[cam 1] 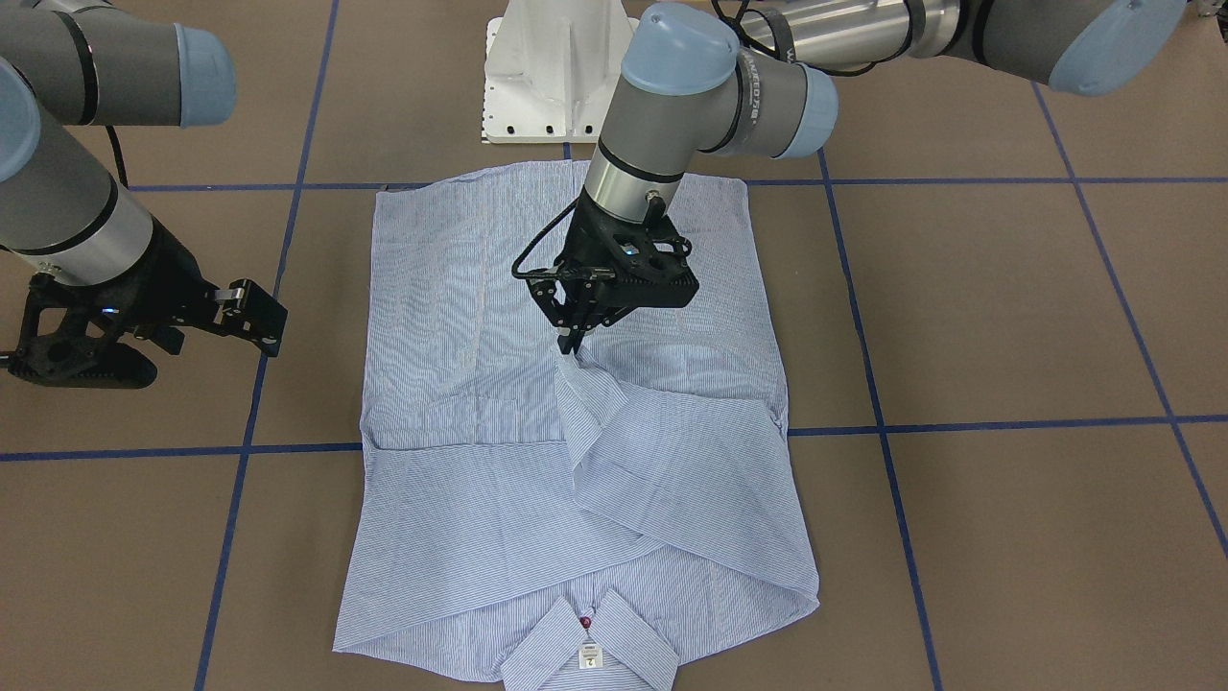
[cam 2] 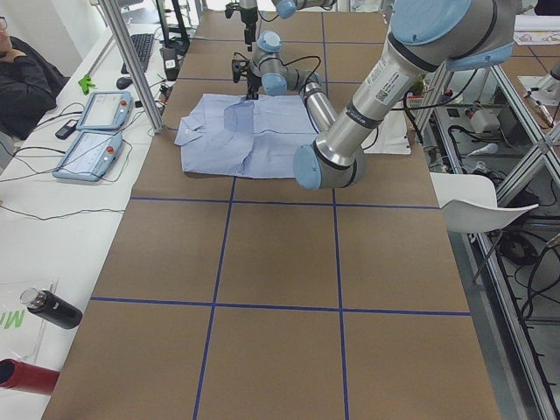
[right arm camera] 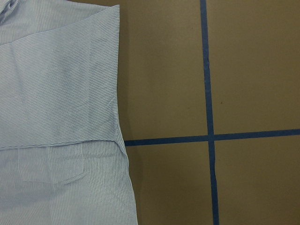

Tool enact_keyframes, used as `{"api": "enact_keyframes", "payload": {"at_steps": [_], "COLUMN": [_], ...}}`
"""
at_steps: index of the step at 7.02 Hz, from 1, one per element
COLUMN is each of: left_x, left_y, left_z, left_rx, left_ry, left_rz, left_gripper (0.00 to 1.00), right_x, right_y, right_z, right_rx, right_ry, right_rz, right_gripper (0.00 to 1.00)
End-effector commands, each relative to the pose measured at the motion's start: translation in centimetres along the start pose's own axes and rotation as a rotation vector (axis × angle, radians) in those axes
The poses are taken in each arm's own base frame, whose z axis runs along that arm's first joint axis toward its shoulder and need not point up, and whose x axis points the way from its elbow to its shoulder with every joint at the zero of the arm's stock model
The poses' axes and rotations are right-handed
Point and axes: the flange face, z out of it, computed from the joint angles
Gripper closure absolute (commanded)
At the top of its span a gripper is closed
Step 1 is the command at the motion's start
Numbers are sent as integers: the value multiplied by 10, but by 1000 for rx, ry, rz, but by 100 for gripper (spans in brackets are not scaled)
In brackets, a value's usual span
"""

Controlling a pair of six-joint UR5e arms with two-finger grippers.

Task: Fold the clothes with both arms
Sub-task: 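Lay the sleeve across the shirt front with the left gripper and release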

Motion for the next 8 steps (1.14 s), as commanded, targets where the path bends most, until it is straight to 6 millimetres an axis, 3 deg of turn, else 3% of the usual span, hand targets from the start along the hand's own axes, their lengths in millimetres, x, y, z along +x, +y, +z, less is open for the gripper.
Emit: {"api": "enact_keyframes", "payload": {"at_steps": [1, 2, 3, 5, 8], "left_x": [-3, 3, 5, 1, 12], "left_y": [57, 86, 85, 82, 80], "left_z": [26, 40, 39, 64, 65], "left_rx": [27, 47, 58, 117, 123], "left_ry": [12, -1, 21, 120, 137], "left_rz": [166, 284, 290, 285, 278], "left_gripper": [100, 100, 100, 100, 100], "right_x": [1, 3, 5, 6, 6], "right_y": [0, -2, -5, -6, -6], "right_z": [1, -3, -6, -7, -7], "right_rx": [-2, 3, 7, 8, 8], "right_ry": [0, -2, -4, -4, -5], "right_rz": [1, 5, 9, 12, 14], "right_gripper": [1, 1, 1, 1, 1]}}
